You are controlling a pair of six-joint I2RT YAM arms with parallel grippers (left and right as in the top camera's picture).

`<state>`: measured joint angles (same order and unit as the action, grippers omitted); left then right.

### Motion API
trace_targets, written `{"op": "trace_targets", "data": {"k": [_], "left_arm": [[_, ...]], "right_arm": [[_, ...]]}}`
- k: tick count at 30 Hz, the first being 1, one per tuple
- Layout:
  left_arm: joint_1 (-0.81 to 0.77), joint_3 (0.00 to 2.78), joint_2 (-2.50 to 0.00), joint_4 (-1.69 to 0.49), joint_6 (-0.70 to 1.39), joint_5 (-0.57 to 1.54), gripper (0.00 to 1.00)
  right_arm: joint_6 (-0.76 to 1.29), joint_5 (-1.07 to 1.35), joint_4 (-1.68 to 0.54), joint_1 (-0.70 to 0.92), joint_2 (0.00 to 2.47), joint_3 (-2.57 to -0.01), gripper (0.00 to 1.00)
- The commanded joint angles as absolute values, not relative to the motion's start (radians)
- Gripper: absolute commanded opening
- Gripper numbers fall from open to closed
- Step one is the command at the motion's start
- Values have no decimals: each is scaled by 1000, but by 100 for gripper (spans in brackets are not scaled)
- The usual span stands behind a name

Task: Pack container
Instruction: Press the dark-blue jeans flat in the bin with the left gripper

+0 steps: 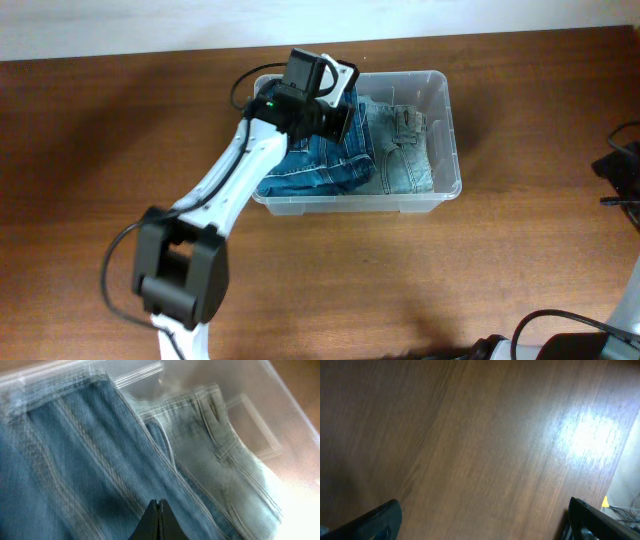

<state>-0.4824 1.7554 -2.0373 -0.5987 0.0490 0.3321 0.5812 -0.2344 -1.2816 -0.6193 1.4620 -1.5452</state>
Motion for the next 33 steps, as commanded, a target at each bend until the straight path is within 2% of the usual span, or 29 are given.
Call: {"op": "trace_targets", "data": {"k": [1,9,18,22,23,25,27,28,29,33], "left_arm": [[-490,1750,-1917,-766,52,334,1],[-491,1711,-1926,-902,52,351,1],[-498,1636,-1979,-871,52,352,2],[-493,1674,-1972,-870,51,351,7],[-493,1699,-1955,-878,51,351,12],[-493,1714,-1928,-875,51,350,30],[-493,1722,-1898,-874,51,343,40],[-493,1722,-1884,-874,51,334,50],[-493,1722,-1870,-874,51,316,55],[-488,1722,-1813,-898,51,192,60]], "right_arm": [[592,-239,-1282,-622,1462,-1541,98],[593,-239,-1282,-622,1462,-1541,98],[592,-239,-1282,-622,1462,-1541,98],[593,-239,-1282,-622,1462,-1541,99],[592,-239,-1282,-622,1462,-1541,98],[592,-239,-1282,-622,1462,-1541,98],[592,-240,-1282,-622,1462,-1541,98],[592,-239,-1282,-622,1462,-1541,98],[593,-239,-1282,-622,1462,-1541,98],[592,-239,-1282,-622,1462,-1541,99]]}}
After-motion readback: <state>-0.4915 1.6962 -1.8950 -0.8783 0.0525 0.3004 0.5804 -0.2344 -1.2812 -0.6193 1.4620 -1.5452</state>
